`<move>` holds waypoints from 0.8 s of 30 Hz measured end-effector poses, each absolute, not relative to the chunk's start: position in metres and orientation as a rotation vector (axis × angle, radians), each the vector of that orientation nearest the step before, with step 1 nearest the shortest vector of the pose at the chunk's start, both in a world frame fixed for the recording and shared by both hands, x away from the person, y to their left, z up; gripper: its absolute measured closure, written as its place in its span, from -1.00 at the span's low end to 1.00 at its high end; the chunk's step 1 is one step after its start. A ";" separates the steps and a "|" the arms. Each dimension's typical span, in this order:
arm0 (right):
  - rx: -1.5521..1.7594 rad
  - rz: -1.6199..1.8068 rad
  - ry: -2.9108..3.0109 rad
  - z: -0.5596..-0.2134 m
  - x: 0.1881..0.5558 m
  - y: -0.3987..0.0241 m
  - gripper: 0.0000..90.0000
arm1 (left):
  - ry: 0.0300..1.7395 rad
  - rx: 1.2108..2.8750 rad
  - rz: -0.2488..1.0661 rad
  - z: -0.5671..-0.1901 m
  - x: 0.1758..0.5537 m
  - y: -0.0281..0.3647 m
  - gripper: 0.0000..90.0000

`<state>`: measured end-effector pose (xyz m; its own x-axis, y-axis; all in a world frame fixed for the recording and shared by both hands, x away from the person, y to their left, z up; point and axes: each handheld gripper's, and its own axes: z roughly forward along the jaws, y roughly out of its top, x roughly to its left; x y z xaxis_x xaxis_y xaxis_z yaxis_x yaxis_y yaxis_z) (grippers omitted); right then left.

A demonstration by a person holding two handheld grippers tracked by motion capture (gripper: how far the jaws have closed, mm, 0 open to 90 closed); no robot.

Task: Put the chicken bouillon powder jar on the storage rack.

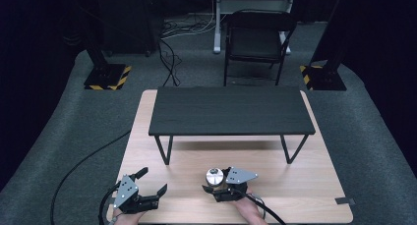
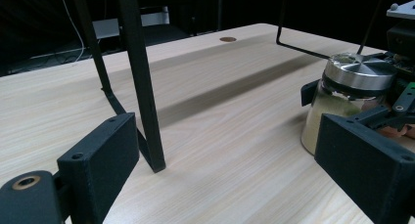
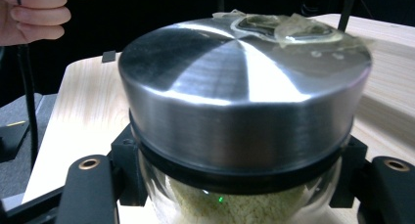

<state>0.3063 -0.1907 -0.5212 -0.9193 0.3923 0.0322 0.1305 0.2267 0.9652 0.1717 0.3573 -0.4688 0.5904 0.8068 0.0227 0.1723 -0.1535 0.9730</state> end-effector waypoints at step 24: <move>0.493 1.822 2.231 -0.443 0.301 -0.213 -0.32 | 0.826 1.660 0.672 -0.469 0.173 0.357 -0.80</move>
